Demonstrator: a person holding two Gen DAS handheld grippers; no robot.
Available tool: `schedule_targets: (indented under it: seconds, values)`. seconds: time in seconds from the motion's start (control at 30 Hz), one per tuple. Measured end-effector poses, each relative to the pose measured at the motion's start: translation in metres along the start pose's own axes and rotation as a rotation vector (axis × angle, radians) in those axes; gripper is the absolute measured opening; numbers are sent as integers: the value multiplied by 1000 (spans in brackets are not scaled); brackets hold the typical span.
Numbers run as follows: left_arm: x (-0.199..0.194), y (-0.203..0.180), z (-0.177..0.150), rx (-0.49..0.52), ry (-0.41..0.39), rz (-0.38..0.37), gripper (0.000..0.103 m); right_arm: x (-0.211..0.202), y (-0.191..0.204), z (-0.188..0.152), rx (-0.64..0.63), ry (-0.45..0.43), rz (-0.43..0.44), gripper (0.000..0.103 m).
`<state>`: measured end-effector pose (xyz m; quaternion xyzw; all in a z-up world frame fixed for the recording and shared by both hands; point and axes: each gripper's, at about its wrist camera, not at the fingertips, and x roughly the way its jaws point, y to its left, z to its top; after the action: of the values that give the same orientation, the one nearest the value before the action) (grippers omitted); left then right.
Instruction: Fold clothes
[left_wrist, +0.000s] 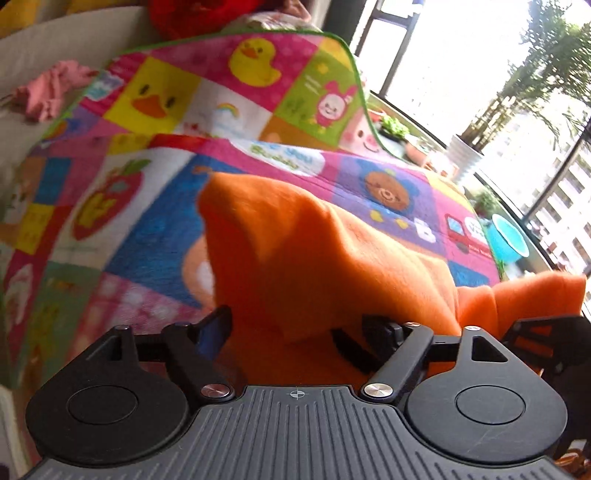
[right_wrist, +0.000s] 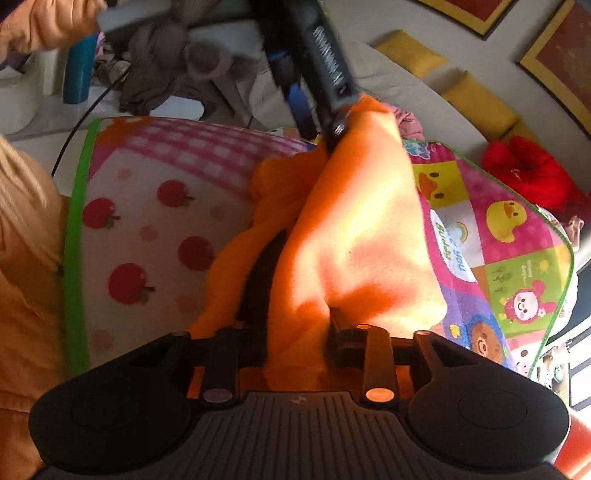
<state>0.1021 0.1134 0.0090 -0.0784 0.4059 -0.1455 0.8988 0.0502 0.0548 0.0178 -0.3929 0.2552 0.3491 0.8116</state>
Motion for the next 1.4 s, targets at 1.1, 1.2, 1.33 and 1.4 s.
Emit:
schedule_targets:
  seconds: [1.1, 1.2, 1.33, 1.4]
  values:
    - [56, 3, -48, -133, 30, -67, 95, -62, -73, -148, 1230, 22, 35, 84]
    - [64, 4, -44, -147, 8, -101, 95, -34, -72, -145, 1185, -15, 4, 72]
    - [85, 8, -23, -189, -23, -115, 95, 2, -98, -134, 1077, -63, -62, 65]
    - [98, 11, -8, -208, -38, -101, 95, 20, -115, -124, 992, -77, -109, 61]
